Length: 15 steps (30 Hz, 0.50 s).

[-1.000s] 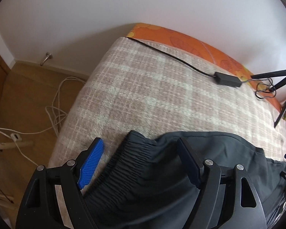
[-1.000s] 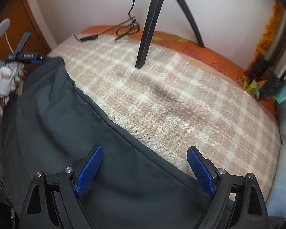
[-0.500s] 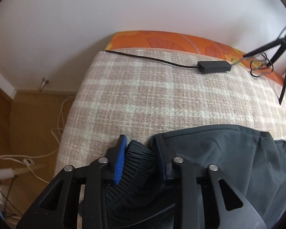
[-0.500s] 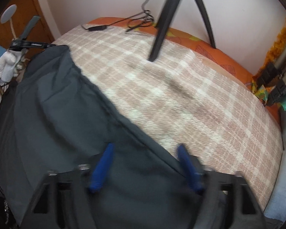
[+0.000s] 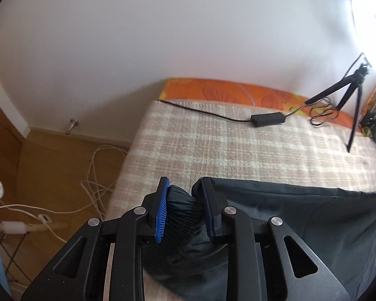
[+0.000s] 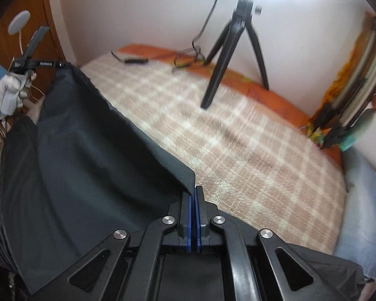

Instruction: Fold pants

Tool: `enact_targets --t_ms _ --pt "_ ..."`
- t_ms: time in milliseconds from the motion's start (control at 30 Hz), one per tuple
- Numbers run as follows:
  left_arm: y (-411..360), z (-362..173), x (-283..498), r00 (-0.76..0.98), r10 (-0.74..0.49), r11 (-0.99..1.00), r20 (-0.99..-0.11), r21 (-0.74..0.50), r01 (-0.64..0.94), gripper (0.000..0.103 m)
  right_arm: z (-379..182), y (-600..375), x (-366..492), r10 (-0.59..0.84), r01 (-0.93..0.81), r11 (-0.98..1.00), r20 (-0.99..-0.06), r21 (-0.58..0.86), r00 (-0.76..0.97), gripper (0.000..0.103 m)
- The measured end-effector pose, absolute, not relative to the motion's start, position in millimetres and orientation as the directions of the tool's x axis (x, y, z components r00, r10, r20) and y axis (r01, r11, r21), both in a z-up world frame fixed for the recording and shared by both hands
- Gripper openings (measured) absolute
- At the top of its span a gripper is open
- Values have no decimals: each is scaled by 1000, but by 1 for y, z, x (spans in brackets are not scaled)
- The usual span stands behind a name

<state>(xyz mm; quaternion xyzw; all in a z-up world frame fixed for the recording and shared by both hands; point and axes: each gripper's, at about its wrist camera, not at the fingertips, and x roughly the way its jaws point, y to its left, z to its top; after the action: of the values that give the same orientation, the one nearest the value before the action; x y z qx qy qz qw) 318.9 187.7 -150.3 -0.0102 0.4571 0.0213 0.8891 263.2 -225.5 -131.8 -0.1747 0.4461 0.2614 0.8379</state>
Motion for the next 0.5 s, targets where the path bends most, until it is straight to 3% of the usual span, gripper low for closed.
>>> enact_targets --t_ms 500 --pt "199 -99 191 654 3 1000 -757 10 7 23 -72 -245 126 359 -626 776 -759 -81 543 0"
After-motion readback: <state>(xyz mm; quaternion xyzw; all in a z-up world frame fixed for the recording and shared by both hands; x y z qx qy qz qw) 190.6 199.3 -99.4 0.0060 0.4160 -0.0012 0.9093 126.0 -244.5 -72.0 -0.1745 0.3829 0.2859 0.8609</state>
